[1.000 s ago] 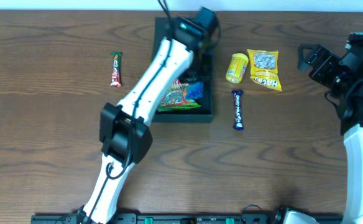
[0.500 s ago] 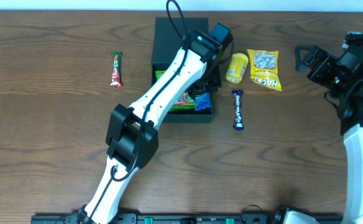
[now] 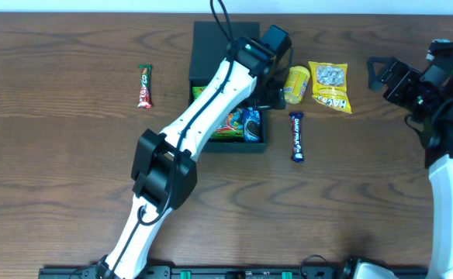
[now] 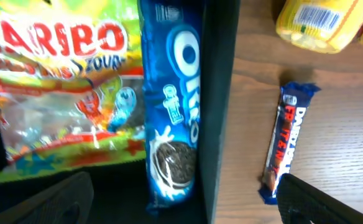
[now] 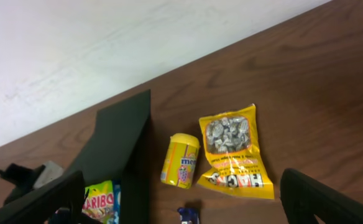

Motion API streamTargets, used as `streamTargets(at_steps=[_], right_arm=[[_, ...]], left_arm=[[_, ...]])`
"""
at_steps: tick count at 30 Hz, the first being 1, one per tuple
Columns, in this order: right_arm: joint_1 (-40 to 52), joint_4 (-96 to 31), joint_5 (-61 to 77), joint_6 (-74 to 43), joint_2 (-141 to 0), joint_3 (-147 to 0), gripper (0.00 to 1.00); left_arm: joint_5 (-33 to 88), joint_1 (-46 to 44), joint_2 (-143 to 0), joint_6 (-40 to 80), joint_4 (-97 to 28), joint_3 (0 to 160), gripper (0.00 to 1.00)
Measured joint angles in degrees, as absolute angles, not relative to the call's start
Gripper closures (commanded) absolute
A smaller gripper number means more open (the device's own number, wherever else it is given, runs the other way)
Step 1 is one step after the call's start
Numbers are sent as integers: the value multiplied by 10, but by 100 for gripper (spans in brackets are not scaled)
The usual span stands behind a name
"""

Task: Pack container
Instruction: 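Place the Oreo pack upright along the box's right side, then grasp the yellow candy bag with the right gripper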

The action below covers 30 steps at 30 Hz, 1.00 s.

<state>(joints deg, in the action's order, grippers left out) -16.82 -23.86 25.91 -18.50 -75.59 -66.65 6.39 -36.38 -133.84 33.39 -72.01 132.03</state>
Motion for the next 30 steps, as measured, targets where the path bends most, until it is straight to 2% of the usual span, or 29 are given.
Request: streamTargets(at_steps=[3,7,14,21,30], right_arm=[[-162,-259,256,-174,-756,-667,2],[-102,-263,219,-169,-760,-667,3],[3,-277,139,-192,-836,-684,6],[11,-356,91,-201,-962,-818,3],[11,-390,-23,-170,-1093,-904,2]], left_arm=[[50,-343,-1338,301,-721,1359,5],[23,-288,-1316,259,-713,1419,5],[25,-144,-1242,173,-712,1455,5],[42,-67,-1240,117,-726,1456,5],[44,-50,-1240,87,-726,1456,5]])
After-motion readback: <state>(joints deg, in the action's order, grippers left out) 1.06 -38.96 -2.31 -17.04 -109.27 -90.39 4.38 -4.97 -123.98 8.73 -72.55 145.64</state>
